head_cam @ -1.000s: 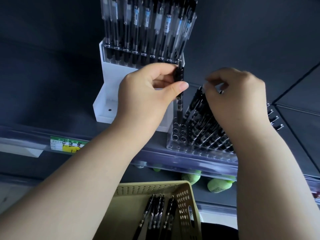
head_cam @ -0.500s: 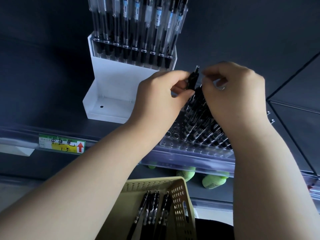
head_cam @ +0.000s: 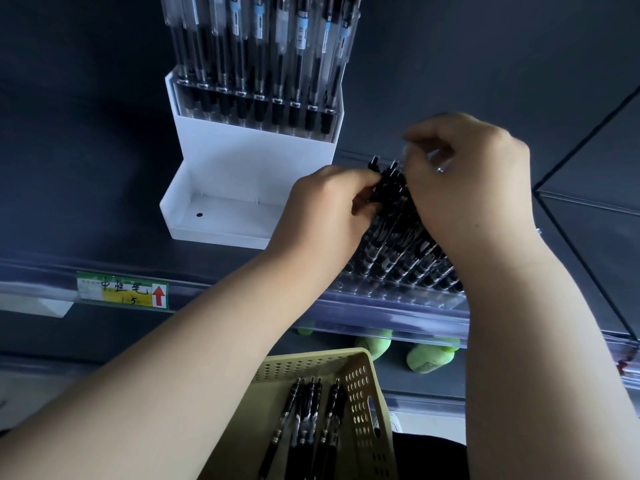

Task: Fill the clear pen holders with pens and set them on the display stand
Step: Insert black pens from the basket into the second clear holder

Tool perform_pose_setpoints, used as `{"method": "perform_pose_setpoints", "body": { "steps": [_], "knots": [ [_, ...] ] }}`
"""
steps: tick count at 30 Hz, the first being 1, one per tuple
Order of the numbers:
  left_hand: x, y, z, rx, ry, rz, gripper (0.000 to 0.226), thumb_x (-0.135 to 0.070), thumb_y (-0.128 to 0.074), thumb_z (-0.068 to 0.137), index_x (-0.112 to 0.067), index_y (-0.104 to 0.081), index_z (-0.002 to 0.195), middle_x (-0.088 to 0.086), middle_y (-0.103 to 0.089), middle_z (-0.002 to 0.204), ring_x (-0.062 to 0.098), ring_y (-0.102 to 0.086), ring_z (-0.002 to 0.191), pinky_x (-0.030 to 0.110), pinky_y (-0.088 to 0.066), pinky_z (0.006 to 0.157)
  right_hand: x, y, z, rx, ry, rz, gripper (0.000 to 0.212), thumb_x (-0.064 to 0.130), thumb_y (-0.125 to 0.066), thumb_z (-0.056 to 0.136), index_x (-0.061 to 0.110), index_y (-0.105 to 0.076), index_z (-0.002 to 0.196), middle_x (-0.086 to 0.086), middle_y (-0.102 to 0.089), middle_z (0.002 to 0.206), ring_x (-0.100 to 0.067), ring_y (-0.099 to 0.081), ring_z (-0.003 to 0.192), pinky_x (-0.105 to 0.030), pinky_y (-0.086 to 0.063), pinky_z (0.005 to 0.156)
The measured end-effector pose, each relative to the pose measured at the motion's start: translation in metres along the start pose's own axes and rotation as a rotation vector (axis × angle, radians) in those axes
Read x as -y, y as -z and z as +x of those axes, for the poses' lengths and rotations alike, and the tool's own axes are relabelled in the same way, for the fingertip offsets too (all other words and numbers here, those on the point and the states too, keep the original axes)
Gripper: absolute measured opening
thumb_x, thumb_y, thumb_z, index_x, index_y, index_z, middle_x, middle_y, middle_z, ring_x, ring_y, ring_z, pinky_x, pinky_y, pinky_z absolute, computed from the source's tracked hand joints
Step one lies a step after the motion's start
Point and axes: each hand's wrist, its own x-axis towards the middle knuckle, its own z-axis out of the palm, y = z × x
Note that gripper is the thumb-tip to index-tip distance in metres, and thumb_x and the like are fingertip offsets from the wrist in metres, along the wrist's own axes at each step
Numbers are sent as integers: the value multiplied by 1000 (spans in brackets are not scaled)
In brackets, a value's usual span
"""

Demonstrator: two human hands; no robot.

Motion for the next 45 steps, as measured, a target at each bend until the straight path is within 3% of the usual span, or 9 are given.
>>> {"method": "perform_pose_setpoints", "body": {
  "steps": [7,15,20,27,32,35,38,42,45],
  "knots": [
    [0,-3,-2,23,113,40,7,-13,-70,78,-11,-69,85,-5,-64,73,15,-61,72,29,-49,72,-1,1,0,-14,2,-2,21,16,-55,82,21,-70,96,13,-60,80,-24,-61,86,-37,-48,82],
    [3,-1,-2,45,183,32,11,-18,-71,81,-12,-63,80,-5,-61,70,15,-60,71,28,-48,69,-1,1,0,-21,6,-13,21,17,-55,82,22,-70,96,8,-67,85,-23,-62,88,-37,-48,83],
    [4,10,-4,123,192,70,18,-24,-73,80,-15,-64,93,-4,-64,82,14,-61,79,27,-49,74,4,3,-4,-11,44,1,21,17,-54,83,21,-70,97,8,-64,83,-26,-61,88,-40,-48,83],
    [7,42,-36,147,-27,406,29,-21,-57,89,-19,-59,119,1,-63,107,24,-56,103,38,-50,76,24,-4,-44,-46,248,5,22,12,-53,81,12,-71,93,-8,-69,81,-32,-59,78,-41,-48,70],
    [14,68,-72,318,27,605,33,-26,-47,93,-24,-51,126,0,-57,119,24,-48,114,38,-47,77,31,-15,-100,135,347,43,23,9,-53,81,8,-70,96,-9,-68,81,-33,-59,76,-43,-50,65],
    [20,81,-101,392,72,656,35,-28,-48,93,-28,-49,128,-5,-54,123,19,-47,115,35,-46,81,25,-18,-132,333,240,5,25,12,-50,85,10,-69,102,-9,-69,89,-32,-60,84,-44,-52,70],
    [31,84,-136,435,189,595,32,-25,-50,92,-27,-53,123,-6,-54,123,18,-51,110,34,-48,82,16,-25,-163,599,-13,-52,28,19,-48,92,19,-64,115,-3,-66,109,-23,-58,101,-36,-51,81],
    [43,75,-181,465,400,442,26,-21,-54,89,-26,-59,114,-6,-57,118,20,-57,104,37,-49,87,11,-38,-197,712,-280,-27,30,23,-47,91,24,-62,117,-2,-65,112,-22,-59,102,-28,-49,81],
    [52,66,-207,504,487,423,27,-19,-54,89,-25,-61,115,-4,-59,120,17,-58,105,32,-44,94,6,-47,-225,862,-388,-128,31,24,-46,91,24,-61,118,-4,-65,112,-26,-59,103,-28,-48,83]
  ]
}}
